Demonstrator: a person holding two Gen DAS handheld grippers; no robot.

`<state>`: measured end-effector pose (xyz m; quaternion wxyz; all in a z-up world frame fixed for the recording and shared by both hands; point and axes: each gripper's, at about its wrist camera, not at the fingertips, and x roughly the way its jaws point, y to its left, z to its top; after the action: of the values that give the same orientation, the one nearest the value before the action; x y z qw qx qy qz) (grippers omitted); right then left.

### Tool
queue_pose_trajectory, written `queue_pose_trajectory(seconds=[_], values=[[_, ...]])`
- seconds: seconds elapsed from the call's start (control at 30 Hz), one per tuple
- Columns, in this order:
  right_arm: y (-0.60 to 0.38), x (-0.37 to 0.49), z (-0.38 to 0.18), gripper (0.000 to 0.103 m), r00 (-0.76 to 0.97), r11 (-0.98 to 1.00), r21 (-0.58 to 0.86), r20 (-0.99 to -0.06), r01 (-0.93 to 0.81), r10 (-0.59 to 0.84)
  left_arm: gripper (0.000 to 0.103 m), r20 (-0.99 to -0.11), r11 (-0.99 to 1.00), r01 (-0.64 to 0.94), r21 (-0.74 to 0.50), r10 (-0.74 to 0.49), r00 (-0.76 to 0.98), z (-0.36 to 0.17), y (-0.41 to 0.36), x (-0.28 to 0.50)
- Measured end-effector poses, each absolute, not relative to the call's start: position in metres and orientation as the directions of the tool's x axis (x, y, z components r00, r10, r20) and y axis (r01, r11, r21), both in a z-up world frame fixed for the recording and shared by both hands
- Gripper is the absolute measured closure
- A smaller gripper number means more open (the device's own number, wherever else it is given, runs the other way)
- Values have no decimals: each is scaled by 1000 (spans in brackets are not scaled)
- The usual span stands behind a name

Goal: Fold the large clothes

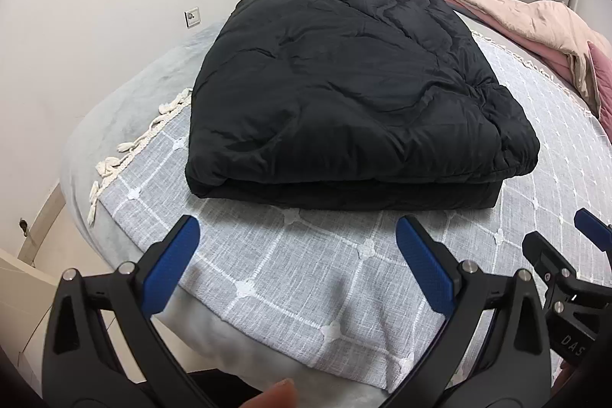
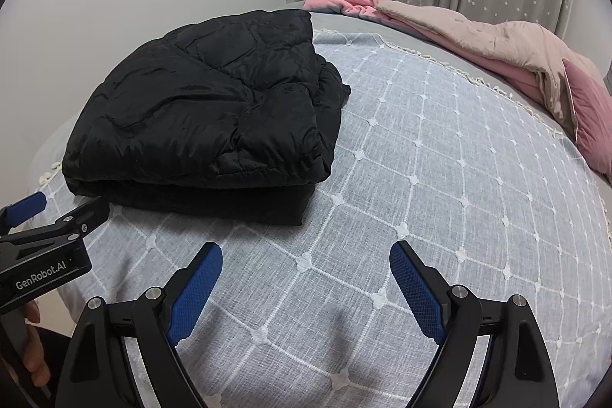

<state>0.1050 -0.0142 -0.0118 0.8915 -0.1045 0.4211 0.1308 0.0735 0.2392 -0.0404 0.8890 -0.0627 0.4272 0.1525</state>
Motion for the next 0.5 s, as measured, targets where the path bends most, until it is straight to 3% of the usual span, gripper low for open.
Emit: queue_pose_trajectory(seconds=[0.5], values=[[-13, 106, -12, 13, 607, 945, -70, -781, -321, 148, 1, -786, 947, -322, 23, 216, 580, -40, 240, 75]])
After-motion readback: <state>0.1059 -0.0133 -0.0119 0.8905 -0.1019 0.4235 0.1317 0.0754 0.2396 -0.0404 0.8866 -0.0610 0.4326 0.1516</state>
